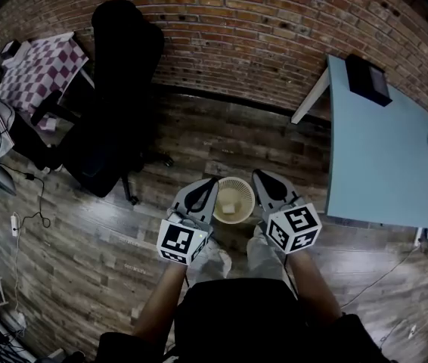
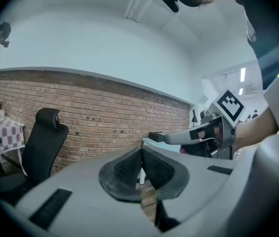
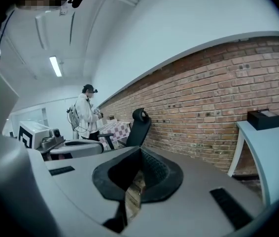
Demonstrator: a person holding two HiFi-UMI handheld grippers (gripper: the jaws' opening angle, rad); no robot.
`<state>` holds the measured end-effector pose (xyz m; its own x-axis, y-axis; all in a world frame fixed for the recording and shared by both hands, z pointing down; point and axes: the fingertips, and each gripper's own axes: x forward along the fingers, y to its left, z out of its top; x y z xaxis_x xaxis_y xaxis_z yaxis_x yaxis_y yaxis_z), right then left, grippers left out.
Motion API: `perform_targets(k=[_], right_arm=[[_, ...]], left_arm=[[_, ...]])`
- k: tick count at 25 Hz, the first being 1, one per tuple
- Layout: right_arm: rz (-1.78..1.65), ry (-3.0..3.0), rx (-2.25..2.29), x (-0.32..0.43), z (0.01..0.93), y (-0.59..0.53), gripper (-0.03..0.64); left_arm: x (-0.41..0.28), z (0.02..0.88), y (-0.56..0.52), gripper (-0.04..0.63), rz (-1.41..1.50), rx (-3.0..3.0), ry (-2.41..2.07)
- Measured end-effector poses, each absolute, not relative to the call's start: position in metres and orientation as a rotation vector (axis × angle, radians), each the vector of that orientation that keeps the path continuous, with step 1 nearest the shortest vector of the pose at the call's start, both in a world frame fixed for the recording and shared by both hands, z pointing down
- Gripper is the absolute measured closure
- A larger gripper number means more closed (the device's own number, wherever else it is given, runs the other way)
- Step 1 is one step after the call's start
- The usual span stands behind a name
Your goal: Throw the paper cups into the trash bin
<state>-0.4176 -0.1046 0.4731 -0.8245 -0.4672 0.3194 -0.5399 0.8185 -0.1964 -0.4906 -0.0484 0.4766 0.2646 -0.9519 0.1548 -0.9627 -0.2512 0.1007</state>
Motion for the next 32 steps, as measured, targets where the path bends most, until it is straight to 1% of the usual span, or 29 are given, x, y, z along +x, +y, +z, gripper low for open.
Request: perform_targets(k=[11, 18, 32], right_arm=[[0.361, -2.799, 0.795, -0.427, 0.435, -0.078, 0.612], [0.319, -2.836, 0.805, -0.416, 0.413, -0.073, 0.612], [0.316, -2.929, 0.795, -0.357, 0.388, -0.061, 0.613]], left_arm=[[-0.498, 0.435, -0.048, 0.586, -0.014, 2.451, -1.799], [-0.476, 0.413, -0.047, 0.586, -0.038, 2.525, -1.738], [-0.406, 0.387, -0.036, 0.586, 0.023, 2.568, -1.753]])
